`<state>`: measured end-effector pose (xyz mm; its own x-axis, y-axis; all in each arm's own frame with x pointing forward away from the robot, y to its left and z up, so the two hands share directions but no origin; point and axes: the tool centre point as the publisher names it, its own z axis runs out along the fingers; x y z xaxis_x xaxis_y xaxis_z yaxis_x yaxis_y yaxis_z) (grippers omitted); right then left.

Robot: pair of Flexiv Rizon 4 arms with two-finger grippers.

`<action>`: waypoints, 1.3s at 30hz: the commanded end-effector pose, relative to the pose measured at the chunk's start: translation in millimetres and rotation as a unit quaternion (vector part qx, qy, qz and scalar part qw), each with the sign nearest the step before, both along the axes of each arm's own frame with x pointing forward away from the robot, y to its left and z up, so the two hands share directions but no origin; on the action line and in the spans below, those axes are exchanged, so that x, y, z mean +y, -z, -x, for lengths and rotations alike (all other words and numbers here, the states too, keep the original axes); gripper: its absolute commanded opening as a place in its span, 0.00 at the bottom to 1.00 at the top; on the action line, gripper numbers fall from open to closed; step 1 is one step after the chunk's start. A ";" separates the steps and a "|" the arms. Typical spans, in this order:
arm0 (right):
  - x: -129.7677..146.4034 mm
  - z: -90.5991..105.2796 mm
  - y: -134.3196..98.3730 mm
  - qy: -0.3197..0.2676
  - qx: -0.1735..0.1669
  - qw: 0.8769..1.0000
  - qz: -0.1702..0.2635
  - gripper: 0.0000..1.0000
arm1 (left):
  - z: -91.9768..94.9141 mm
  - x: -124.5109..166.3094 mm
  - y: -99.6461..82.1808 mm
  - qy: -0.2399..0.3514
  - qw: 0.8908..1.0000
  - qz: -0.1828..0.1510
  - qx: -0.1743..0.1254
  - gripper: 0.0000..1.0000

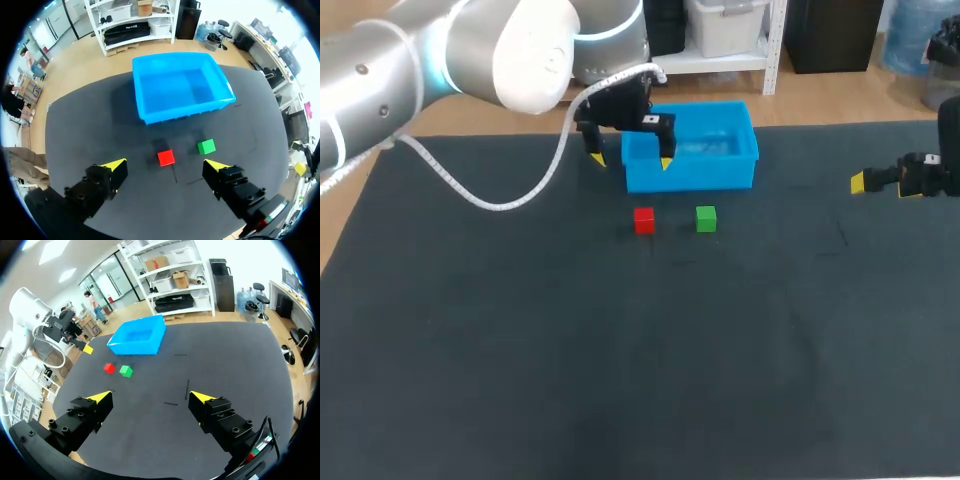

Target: Use the left arm to pick the red cube and place it into the blue plastic box first, then use the right arm to grasp the green cube and put it into the same blue plastic box after the first action is fully finished.

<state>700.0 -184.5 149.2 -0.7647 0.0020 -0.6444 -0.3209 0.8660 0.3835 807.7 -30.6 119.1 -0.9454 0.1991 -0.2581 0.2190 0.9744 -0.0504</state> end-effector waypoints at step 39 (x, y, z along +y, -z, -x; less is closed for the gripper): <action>-0.4 -0.1 -0.2 -0.001 0.000 1.000 0.000 1.00 | 10.9 -6.9 31.7 -0.097 0.994 -0.019 0.049 1.00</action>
